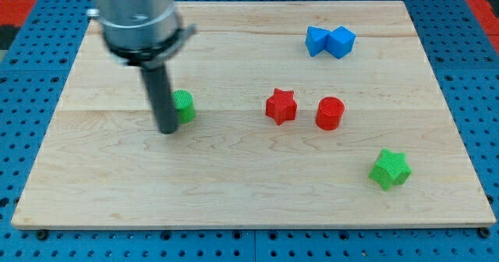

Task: Slide green circle towards red star

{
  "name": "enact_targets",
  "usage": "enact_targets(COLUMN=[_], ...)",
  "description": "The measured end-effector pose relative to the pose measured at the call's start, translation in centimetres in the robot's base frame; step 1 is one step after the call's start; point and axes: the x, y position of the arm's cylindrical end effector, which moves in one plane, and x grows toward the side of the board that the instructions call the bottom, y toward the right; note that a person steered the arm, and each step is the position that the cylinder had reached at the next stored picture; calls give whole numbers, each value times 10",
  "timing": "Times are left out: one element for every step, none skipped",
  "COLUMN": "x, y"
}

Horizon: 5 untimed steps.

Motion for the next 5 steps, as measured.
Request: enact_targets(x=[-28, -30, -40, -42, -32], y=[-48, 0, 27, 25, 90])
